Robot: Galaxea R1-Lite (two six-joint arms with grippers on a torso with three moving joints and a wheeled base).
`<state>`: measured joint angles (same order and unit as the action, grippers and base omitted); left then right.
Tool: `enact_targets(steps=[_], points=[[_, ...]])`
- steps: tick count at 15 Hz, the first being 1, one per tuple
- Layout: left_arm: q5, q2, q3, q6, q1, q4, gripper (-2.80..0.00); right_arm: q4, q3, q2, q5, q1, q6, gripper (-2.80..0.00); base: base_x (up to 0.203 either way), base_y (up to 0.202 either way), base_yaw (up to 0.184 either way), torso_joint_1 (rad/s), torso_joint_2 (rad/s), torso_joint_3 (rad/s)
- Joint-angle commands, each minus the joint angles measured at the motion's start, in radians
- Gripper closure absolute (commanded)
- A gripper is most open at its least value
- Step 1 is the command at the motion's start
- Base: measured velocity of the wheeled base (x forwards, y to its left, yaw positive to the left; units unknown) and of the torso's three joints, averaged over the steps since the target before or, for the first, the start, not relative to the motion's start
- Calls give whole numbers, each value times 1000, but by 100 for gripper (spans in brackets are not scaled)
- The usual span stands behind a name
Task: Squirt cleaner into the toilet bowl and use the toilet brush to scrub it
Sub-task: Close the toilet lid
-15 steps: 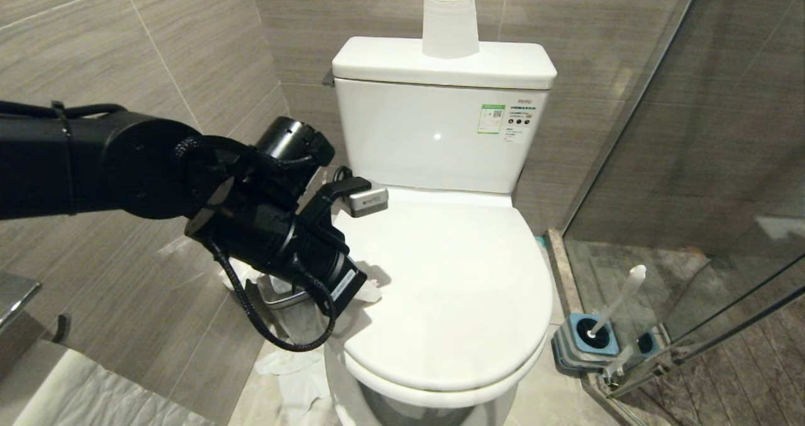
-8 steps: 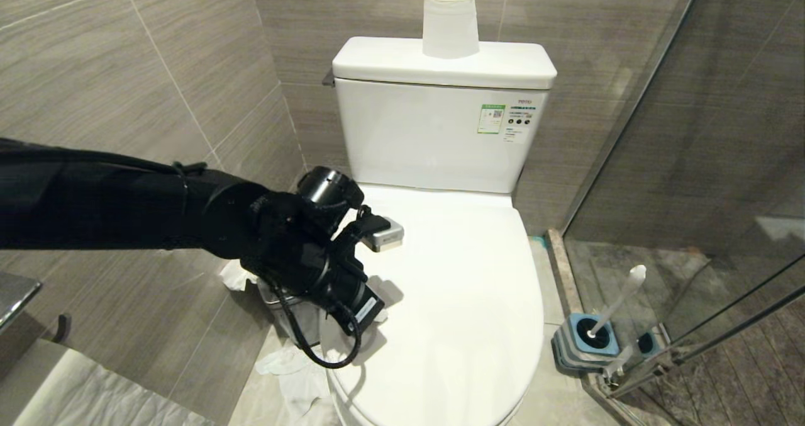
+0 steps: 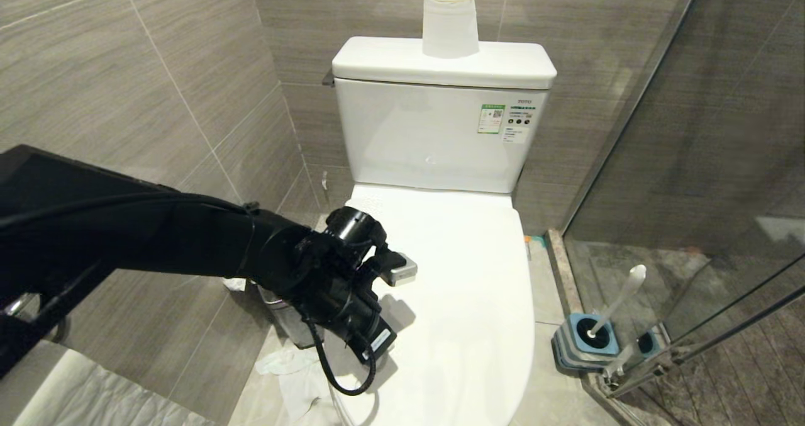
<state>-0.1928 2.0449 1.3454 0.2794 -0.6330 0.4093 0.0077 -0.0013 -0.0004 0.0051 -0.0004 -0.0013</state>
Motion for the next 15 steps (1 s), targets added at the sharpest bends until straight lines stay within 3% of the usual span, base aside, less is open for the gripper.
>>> enact_targets(steps=[1, 15], points=[[-1, 17, -23, 1, -2, 0, 0, 0, 0, 0, -1, 0, 0, 0, 0, 0, 0, 0, 0, 0], [-2, 0, -111, -3, -37, -95, 0, 0, 0, 0, 0, 0, 0, 0, 0, 0, 0, 0, 0, 0]])
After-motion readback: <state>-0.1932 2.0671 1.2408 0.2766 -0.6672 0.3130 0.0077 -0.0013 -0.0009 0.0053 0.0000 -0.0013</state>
